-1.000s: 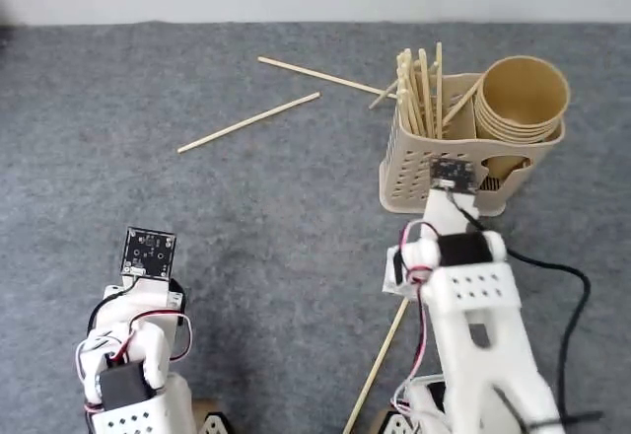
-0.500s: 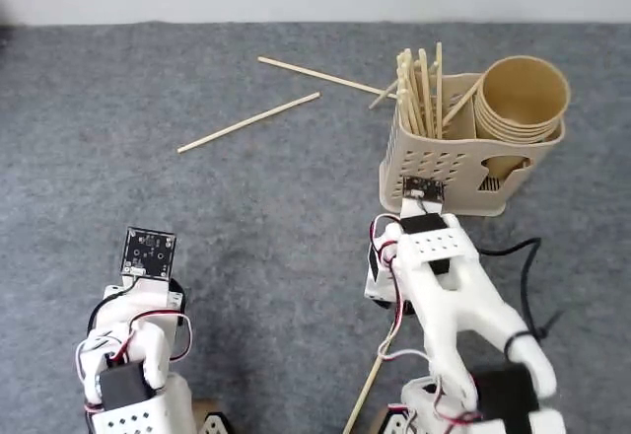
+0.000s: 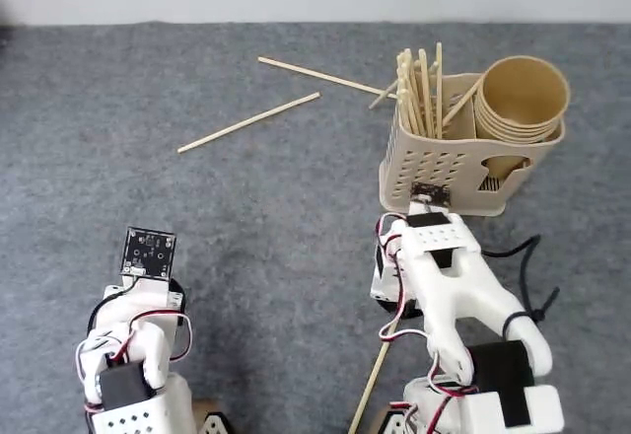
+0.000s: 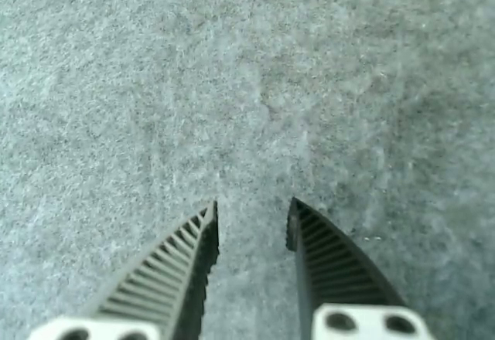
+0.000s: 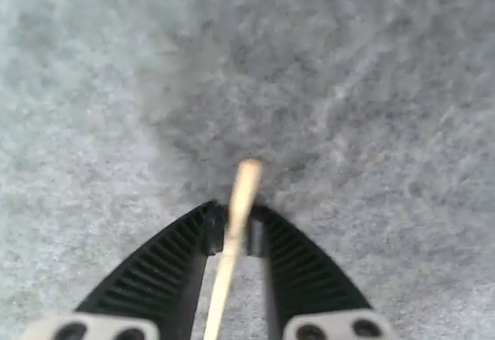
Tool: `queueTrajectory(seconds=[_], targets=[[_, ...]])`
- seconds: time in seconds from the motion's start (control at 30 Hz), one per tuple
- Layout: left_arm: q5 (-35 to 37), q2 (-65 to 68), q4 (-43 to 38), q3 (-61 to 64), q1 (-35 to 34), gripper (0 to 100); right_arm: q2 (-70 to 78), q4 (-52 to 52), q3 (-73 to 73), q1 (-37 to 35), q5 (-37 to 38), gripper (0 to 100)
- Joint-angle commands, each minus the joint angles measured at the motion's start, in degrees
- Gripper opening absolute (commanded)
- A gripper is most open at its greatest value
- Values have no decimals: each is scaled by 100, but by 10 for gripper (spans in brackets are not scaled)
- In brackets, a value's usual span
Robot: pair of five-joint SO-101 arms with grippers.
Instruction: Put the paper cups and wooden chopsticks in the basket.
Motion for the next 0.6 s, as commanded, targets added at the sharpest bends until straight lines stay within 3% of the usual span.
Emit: queueTrajectory(seconds=[0.0, 0.3, 0.57], targets=[[-53, -53, -114, -22, -26, 145, 92, -127, 9, 4, 53, 16], [-53, -53, -114, -22, -26, 145, -1745, 585, -281, -268, 53, 8], [-53, -53, -114, -22, -26, 145, -3899, 1569, -2075, -857, 53, 8]])
